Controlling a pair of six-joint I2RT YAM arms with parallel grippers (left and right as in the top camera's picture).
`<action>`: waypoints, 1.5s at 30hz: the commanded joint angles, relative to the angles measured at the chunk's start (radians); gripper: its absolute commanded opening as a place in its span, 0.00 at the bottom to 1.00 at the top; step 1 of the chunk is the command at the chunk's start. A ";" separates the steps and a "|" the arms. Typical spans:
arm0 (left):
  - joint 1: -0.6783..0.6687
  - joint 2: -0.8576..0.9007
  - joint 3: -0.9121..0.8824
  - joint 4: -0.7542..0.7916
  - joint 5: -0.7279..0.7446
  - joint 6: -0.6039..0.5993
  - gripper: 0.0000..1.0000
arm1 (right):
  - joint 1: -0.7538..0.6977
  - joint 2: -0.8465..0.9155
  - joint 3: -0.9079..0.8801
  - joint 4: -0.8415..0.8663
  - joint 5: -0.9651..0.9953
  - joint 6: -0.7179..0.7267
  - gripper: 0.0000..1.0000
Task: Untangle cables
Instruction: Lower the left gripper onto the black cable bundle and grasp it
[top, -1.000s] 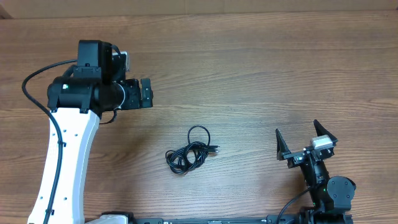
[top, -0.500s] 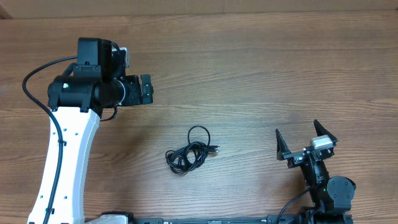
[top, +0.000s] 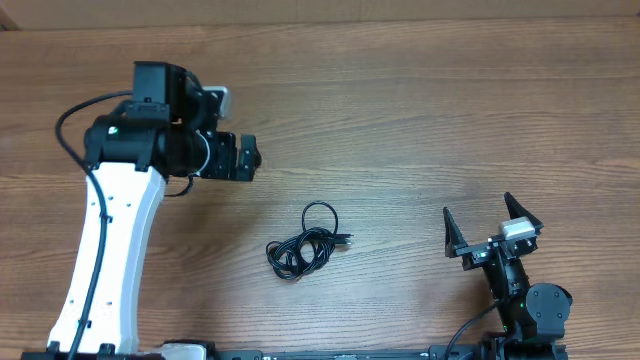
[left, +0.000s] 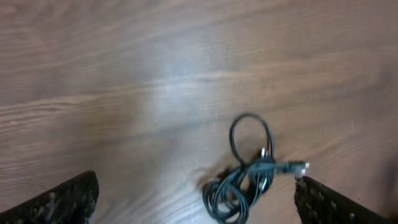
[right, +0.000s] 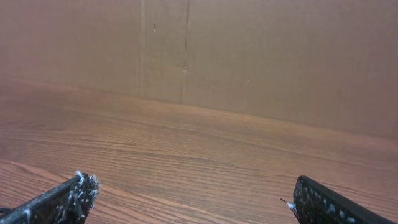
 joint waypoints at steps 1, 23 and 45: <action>-0.050 0.058 0.021 -0.064 0.037 0.132 1.00 | -0.006 -0.009 -0.010 0.005 0.007 -0.001 1.00; -0.161 0.158 -0.285 -0.064 0.127 0.079 1.00 | -0.006 -0.009 -0.010 0.005 0.007 0.000 1.00; -0.183 0.158 -0.607 0.267 -0.015 -0.194 1.00 | -0.006 -0.009 -0.010 0.005 0.007 -0.001 1.00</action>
